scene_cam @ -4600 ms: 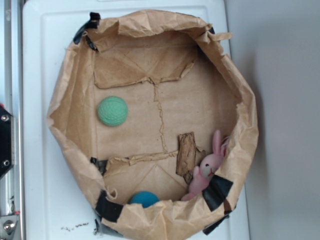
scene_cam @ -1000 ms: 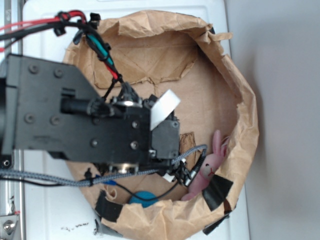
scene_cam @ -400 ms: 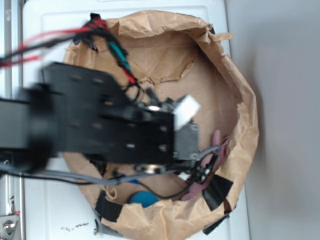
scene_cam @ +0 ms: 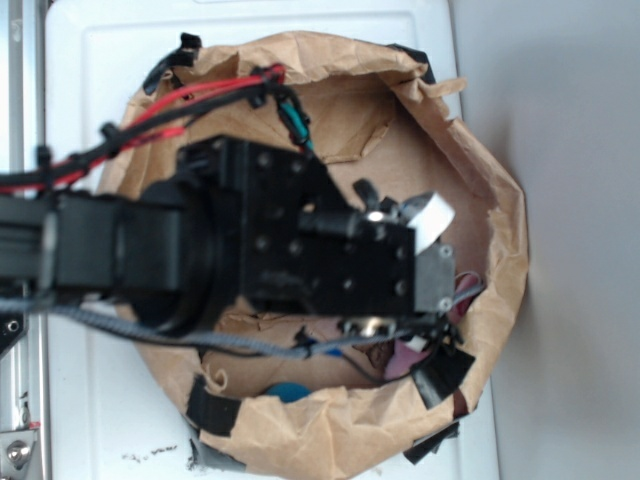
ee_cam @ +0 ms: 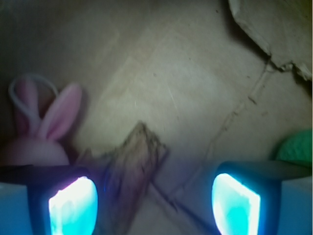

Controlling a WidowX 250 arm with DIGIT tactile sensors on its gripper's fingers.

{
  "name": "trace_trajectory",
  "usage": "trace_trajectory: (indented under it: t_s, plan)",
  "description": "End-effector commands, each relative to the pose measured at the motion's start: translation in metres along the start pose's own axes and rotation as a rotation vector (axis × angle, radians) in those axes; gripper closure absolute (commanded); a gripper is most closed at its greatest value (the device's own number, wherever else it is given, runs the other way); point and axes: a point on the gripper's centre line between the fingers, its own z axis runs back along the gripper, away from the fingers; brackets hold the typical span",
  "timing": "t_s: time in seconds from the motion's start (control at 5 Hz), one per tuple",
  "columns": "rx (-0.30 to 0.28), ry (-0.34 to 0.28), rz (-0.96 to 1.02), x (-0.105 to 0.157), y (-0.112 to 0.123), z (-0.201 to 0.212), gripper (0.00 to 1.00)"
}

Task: Grab the wood chip.

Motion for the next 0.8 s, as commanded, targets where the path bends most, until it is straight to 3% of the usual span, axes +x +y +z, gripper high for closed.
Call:
trace_trajectory:
  t_s: [0.0,0.2,0.6]
  plan:
    - [0.048,-0.016,0.031,0.021,-0.018,-0.025,0.06]
    - [0.052,-0.036,0.044,0.017,-0.013,-0.024,1.0]
    - [-0.02,-0.051,0.076,0.023,-0.006,0.008,1.0]
